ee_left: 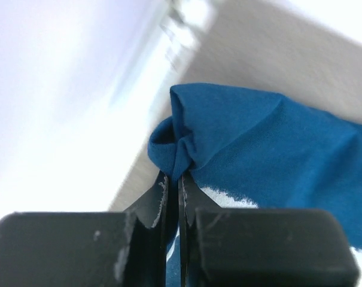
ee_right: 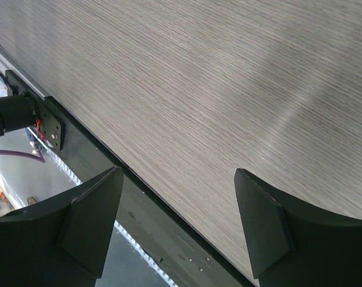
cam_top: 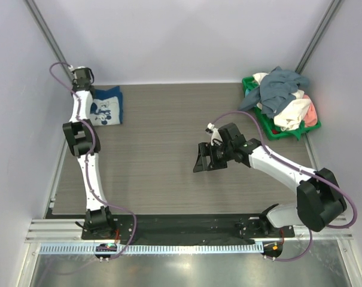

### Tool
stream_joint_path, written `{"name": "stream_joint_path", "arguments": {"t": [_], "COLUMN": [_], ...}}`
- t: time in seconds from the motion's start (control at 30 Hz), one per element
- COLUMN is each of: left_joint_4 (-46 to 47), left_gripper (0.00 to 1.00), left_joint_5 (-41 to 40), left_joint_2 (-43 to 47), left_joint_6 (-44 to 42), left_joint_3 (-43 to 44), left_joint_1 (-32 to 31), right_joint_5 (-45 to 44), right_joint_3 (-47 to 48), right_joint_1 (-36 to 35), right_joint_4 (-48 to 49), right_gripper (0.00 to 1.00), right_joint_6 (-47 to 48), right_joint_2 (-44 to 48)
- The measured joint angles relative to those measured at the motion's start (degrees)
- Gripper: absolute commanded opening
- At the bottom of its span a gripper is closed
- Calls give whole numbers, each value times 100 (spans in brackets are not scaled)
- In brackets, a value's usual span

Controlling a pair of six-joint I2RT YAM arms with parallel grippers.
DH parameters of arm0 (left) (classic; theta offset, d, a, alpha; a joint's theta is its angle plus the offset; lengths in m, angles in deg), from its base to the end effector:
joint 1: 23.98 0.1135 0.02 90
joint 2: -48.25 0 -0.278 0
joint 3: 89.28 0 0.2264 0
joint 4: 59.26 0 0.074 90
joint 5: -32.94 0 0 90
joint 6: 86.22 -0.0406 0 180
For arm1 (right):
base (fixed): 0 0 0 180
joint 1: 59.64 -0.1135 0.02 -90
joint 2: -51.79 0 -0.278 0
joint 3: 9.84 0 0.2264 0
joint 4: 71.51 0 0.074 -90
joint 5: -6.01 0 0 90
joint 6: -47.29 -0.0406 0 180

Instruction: Fold and stack the t-shirts

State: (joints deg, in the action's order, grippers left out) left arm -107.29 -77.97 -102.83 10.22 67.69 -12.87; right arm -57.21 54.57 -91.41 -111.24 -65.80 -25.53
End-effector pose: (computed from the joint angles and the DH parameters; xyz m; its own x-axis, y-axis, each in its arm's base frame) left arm 0.5580 0.1243 0.1961 -0.6049 -0.2256 -0.7637 -0.5108 0.8457 0.1548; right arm 0.2000 0.1454 0.2465 -0.8971 -0.1438 -0.4178 -0.3812 0.7299 0.5674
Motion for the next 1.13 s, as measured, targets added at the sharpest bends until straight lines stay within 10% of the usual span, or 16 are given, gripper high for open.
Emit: {"name": "stream_joint_path", "arguments": {"t": [0.17,0.3,0.67,1.13], "left_joint_4": [944,1657,2103,476], "left_gripper": [28,79,95,100], "left_joint_5": [-116,-61,-328,444], "left_joint_2": [-400,-435,586,5246], "left_joint_6": [-461,-686,-363,1567], "left_joint_3": [597,597,-942,-3740], "left_joint_1": [216,157,-70,-352], "right_joint_5": [31,44,20,-1058], "right_joint_3": [0,0,4,177], "right_joint_1": [0,0,-26,-254], "right_joint_4": [114,302,417,-219], "right_gripper": [81,81,81,80], "right_joint_6": [-48,-114,-232,-452], "right_joint_2": [-251,-566,-627,1178]}}
